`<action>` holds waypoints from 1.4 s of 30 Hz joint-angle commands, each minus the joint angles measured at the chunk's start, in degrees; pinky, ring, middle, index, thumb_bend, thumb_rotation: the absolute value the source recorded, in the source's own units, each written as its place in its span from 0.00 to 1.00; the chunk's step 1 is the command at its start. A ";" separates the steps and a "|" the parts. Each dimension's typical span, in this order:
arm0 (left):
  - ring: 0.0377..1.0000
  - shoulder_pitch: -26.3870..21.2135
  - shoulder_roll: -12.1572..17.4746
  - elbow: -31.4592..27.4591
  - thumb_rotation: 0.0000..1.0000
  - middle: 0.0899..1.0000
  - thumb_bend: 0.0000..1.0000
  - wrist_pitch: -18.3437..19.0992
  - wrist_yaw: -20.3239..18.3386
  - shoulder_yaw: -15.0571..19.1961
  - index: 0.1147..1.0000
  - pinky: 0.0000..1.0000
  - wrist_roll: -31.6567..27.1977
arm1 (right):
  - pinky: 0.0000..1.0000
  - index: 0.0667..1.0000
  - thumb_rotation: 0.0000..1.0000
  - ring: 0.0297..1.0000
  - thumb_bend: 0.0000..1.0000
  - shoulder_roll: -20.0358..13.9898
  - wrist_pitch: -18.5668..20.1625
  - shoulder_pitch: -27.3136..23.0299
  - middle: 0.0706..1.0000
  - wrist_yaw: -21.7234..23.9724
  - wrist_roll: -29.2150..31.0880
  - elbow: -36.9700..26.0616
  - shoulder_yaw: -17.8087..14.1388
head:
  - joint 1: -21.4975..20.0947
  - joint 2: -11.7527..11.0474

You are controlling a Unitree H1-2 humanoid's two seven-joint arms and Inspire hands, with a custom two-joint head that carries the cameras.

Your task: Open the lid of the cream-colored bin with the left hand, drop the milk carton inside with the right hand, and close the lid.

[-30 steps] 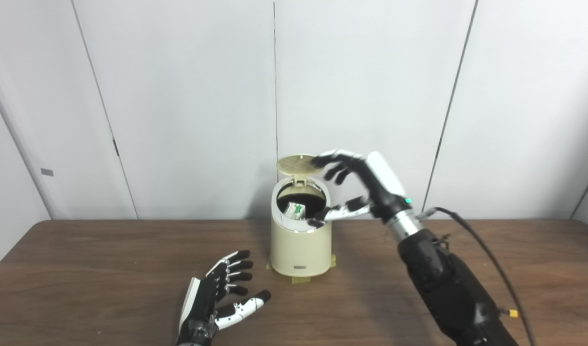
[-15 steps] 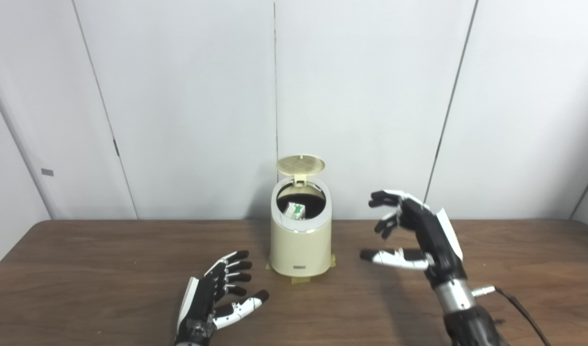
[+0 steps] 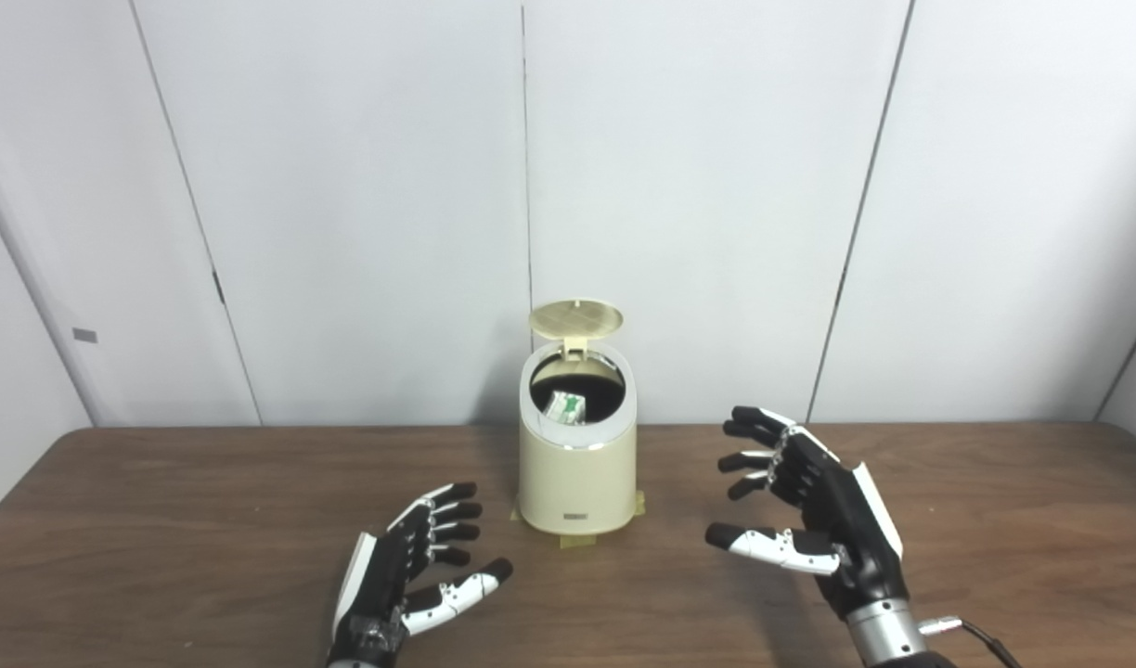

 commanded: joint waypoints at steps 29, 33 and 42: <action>1.00 -41.39 12.26 10.58 0.48 1.00 0.98 10.70 -13.18 -9.14 0.96 0.99 12.69 | 0.50 0.72 0.15 0.62 0.81 3.31 2.85 -0.53 0.74 -0.91 -3.31 -3.78 -0.02 | 0.09 -2.01; 1.00 -43.31 13.31 12.61 0.48 0.98 0.99 9.80 -14.41 -11.41 0.94 0.95 14.84 | 0.50 0.72 0.14 0.63 0.81 3.85 3.57 -0.56 0.74 -0.92 -3.05 -4.10 0.02 | -0.27 -1.90; 1.00 -42.79 14.86 10.33 0.47 0.94 1.00 10.89 -19.32 -13.51 0.88 1.00 15.61 | 0.45 0.71 0.11 0.57 0.80 4.36 2.53 -1.01 0.71 -1.01 -3.66 -2.83 0.53 | -0.41 -1.62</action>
